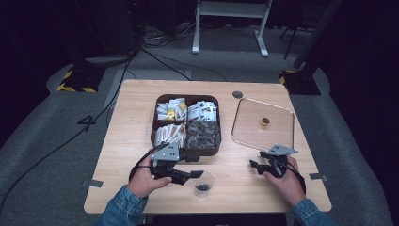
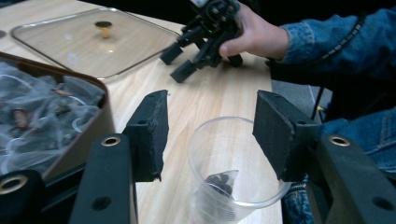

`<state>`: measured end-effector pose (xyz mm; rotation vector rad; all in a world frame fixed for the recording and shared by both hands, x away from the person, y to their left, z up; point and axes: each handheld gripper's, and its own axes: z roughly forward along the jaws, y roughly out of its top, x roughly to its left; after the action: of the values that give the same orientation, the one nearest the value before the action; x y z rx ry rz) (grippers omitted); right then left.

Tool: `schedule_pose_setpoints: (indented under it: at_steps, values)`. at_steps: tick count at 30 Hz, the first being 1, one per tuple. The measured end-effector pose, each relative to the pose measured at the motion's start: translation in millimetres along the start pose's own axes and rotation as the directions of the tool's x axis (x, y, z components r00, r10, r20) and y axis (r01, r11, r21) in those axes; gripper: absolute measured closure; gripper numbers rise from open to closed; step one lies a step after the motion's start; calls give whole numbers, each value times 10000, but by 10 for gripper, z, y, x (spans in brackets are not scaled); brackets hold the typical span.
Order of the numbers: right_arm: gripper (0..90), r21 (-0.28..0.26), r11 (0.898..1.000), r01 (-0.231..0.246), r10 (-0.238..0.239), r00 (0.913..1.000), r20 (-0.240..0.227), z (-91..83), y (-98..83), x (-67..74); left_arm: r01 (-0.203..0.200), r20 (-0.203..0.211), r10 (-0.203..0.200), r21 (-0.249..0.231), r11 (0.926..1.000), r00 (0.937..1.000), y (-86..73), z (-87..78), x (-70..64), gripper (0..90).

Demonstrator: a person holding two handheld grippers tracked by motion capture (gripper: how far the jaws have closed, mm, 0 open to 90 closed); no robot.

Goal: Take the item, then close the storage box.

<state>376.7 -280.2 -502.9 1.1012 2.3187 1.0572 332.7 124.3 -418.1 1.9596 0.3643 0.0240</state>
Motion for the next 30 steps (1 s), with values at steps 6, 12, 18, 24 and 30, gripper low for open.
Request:
schedule_pose_setpoints:
  at_steps: [6,12,18,24,30]
  values:
    - [374,16,10000,-33,33,10000,37,3,5,5,273,-682,-284,-172,9995,9973,-10,-74,61,428]
    - [392,0,10000,-6,6,10000,81,-2,0,15,341,-1267,-357,-146,9993,9913,-34,-134,110,419]
    - [444,-46,9999,142,-143,9997,-187,-25,33,45,357,-1745,-368,-92,9993,9840,-75,-205,140,411]
    - [438,-313,9994,147,-159,9991,-395,-62,160,47,532,-2629,-445,260,9982,9638,-197,-296,131,396]
    - [444,-652,9977,166,-189,9992,-352,-80,321,-11,808,-3432,-588,501,9955,9374,-314,-426,108,383]
